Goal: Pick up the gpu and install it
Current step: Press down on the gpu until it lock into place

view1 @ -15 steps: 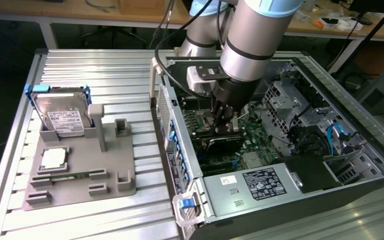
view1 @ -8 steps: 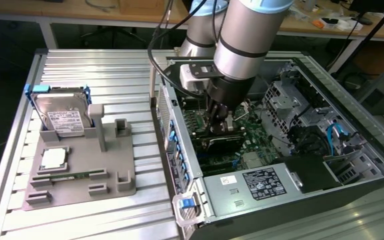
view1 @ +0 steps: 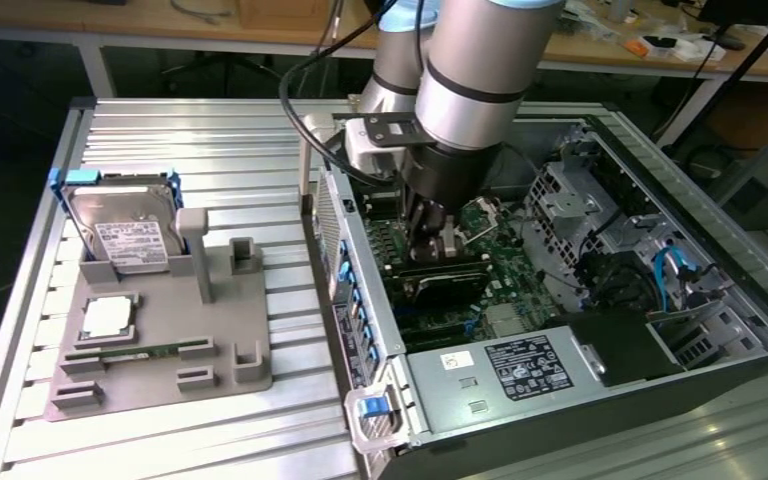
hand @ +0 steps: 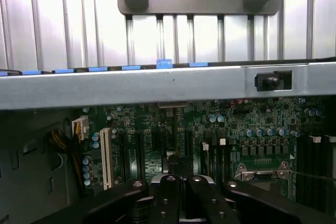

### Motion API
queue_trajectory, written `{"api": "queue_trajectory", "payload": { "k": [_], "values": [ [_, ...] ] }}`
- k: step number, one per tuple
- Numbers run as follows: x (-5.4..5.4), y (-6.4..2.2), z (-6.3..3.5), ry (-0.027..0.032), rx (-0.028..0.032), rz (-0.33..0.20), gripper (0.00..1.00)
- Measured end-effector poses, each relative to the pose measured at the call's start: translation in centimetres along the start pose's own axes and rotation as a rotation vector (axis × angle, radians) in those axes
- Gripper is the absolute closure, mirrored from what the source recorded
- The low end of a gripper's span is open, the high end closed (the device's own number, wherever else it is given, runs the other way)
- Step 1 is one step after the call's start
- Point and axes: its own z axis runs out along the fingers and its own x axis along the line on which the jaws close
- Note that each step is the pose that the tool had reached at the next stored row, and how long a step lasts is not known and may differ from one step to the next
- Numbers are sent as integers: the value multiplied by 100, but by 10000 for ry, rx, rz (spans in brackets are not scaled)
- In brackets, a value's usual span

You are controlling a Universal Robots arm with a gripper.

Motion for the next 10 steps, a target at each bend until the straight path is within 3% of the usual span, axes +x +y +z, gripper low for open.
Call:
{"api": "queue_trajectory", "payload": {
  "k": [10],
  "values": [
    [-1, 138, -29, 7, -162, 1, 89]
  ]
}}
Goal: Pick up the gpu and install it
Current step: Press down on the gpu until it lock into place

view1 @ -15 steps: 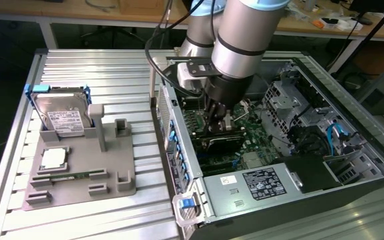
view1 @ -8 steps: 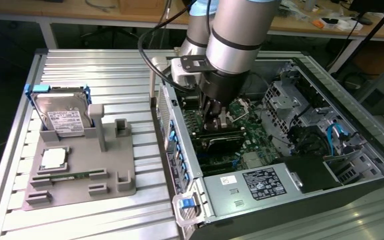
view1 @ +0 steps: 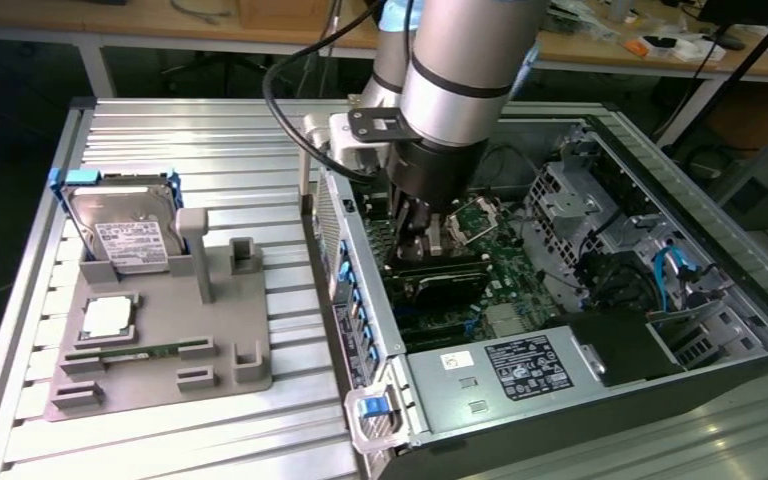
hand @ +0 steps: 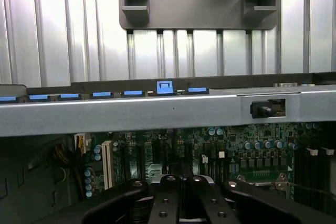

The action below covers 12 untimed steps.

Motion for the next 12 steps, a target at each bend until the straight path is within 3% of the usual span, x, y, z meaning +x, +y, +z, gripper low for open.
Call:
{"api": "queue_trajectory", "payload": {
  "k": [5, 12],
  "values": [
    [-6, 110, 1, 3, -68, 0, 89],
    [-5, 193, 2, 2, -71, 0, 89]
  ]
}}
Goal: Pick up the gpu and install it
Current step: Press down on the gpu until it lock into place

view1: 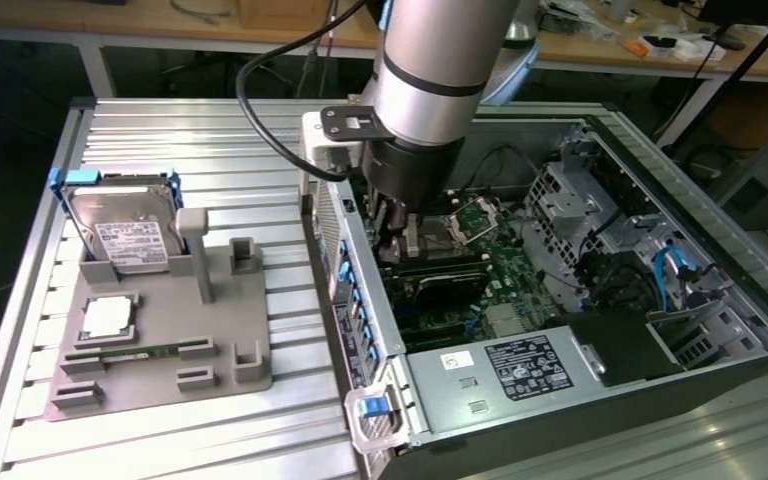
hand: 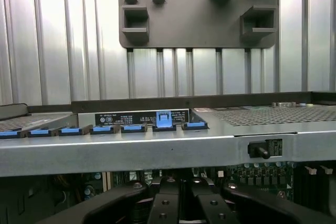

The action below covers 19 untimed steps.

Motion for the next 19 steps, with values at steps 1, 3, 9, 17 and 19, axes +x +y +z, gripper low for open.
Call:
{"api": "queue_trajectory", "payload": {
  "k": [1, 3, 9, 17, 19],
  "values": [
    [0, 10, 0, 1, 0, 0, 89],
    [2, 25, 0, 1, 0, 0, 89],
    [20, 54, 1, -1, 2, -2, 89],
    [20, 56, -37, -1, 1, 1, 89],
    [20, 58, -38, 0, 0, 0, 89]
  ]
}}
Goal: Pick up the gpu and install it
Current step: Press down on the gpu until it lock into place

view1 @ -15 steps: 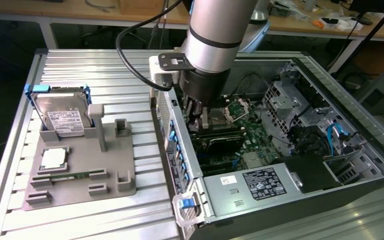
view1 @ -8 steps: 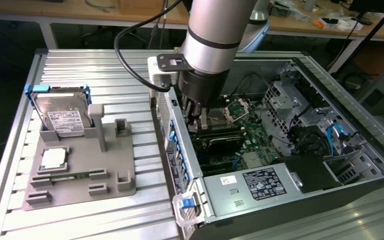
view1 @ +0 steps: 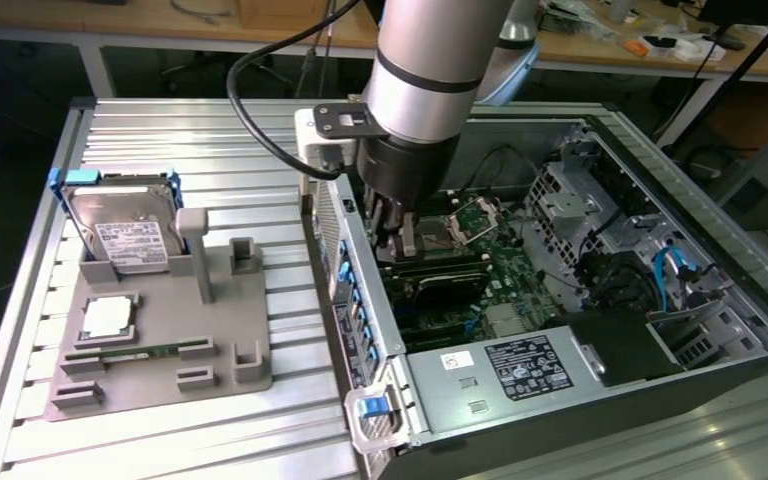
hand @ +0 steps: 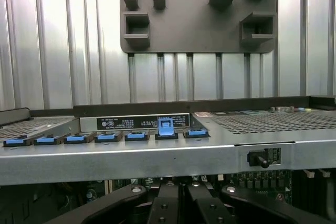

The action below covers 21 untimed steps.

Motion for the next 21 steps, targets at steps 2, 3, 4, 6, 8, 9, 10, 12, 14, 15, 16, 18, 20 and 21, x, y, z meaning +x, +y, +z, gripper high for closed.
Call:
{"api": "queue_trajectory", "payload": {
  "k": [2, 3, 4, 6, 8, 9, 10, 12, 14, 15, 16, 18, 20, 21],
  "values": [
    [0, 3, -2, 1, 0, 0, 89],
    [0, 5, -3, 2, 0, -1, 89],
    [0, 7, -4, 1, 1, 0, 89],
    [0, 12, -4, 0, 4, -1, 89],
    [1, 16, -7, 1, 5, -1, 89],
    [1, 18, -10, 1, 6, 0, 89],
    [1, 19, -16, 3, 4, 0, 89],
    [0, 21, -22, -1, 9, 2, 89],
    [0, 21, -22, -1, 12, 0, 89],
    [1, 21, -23, 0, 10, 0, 89],
    [2, 22, -22, 1, 12, 0, 89],
    [6, 24, -15, 4, 11, 1, 89],
    [9, 23, 2, 3, 17, -1, 89],
    [11, 24, 15, 0, 21, -1, 89]
  ]
}}
